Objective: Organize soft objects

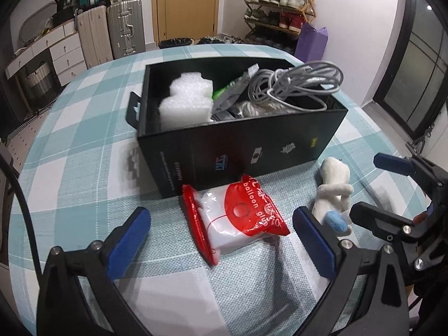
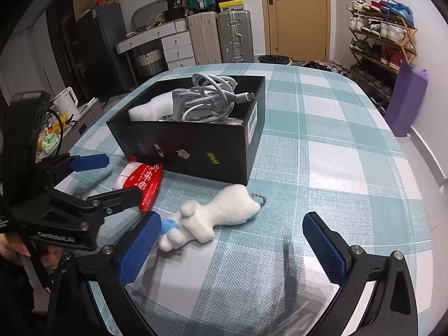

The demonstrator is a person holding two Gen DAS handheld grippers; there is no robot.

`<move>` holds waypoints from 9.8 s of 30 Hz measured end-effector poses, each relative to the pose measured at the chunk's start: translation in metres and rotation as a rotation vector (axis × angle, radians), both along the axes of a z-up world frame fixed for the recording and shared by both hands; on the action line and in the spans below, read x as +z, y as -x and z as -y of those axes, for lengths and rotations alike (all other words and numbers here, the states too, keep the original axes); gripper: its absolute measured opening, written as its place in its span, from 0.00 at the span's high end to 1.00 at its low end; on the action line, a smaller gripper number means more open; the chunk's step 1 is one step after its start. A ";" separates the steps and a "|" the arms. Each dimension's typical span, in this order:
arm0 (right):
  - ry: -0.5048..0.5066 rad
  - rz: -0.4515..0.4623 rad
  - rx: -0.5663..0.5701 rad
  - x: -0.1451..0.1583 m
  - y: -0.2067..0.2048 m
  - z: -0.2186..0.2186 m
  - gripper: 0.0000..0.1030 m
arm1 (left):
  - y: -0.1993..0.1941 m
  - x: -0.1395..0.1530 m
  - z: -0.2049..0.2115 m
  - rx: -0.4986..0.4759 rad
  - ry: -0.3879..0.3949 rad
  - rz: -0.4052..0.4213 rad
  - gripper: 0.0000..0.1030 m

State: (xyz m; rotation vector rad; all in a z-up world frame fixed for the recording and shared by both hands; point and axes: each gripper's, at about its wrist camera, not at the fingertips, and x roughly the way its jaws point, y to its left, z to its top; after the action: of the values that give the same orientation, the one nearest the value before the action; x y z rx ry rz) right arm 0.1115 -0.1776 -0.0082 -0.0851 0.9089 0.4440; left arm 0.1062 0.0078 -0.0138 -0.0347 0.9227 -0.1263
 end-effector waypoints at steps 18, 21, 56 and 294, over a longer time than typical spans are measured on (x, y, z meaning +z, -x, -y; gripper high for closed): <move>0.006 0.013 0.017 0.001 -0.001 -0.003 0.01 | -0.005 -0.007 0.001 -0.023 0.033 -0.058 0.41; 0.009 0.014 0.019 0.000 -0.002 -0.003 0.01 | -0.004 -0.005 0.002 -0.033 0.047 -0.058 0.43; 0.044 -0.087 0.032 -0.023 -0.030 -0.040 0.01 | 0.020 0.012 -0.039 0.036 0.043 0.004 0.48; -0.110 0.327 0.011 0.065 -0.027 -0.009 0.01 | 0.021 0.063 -0.032 0.141 0.004 0.304 0.00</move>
State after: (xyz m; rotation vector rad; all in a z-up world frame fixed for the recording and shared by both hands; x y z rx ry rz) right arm 0.1382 -0.1689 0.0566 -0.0594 0.5622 0.4736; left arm 0.0851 0.0394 0.0491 -0.0820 0.6139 -0.0014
